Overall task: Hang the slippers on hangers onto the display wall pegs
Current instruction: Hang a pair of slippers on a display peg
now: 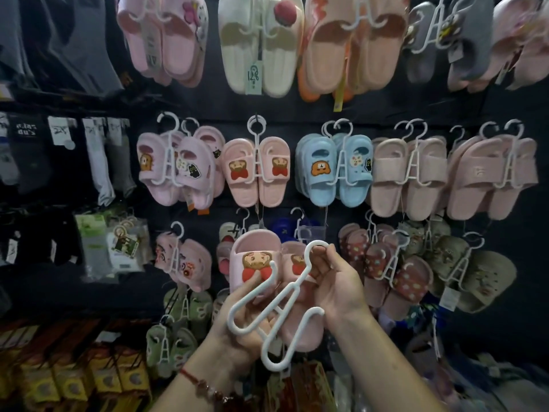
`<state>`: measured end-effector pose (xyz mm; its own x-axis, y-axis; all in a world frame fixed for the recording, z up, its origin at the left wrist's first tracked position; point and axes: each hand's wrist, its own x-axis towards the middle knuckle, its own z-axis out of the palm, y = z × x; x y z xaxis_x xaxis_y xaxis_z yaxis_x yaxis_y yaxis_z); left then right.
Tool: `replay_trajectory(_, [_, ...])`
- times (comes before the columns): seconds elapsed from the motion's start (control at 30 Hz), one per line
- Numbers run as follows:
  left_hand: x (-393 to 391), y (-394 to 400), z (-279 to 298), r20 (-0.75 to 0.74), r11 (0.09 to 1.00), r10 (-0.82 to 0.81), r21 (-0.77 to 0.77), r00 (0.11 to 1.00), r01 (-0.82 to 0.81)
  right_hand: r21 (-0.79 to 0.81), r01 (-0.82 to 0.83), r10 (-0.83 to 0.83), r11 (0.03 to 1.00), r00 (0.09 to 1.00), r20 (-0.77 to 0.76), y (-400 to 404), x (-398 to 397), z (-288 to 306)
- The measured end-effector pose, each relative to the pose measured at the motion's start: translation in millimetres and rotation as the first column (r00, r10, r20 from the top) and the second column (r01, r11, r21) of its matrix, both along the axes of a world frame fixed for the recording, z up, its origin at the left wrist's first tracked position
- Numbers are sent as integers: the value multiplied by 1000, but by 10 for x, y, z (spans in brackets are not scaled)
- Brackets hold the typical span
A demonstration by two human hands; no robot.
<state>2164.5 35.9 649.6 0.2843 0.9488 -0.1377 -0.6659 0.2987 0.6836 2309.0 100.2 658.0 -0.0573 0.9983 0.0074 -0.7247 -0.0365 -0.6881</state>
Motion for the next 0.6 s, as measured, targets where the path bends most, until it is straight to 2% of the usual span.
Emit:
replay_trajectory(0.07, [-28,48,-28,56,999,8,-37,998,-6,-23,37,-36,999,998,50,31,21,-28])
replay_trajectory(0.13, [-109,129,-81,11,993,53,-103,999,-52,-19,83,-80,996,988,129,40,62,-21])
replay_trajectory(0.27, [-159,138,-82,-77,993,47,-104,996,-55,-2,155,-145,988,929,339,30,131,40])
replay_trajectory(0.37, [-169,162,-96,-70,990,31,-133,997,-40,47,179,-180,983,866,467,55,148,65])
replay_trajectory(0.6, [-277,287,-147,-85,991,54,-118,995,-64,90,135,-162,987,825,541,101,227,96])
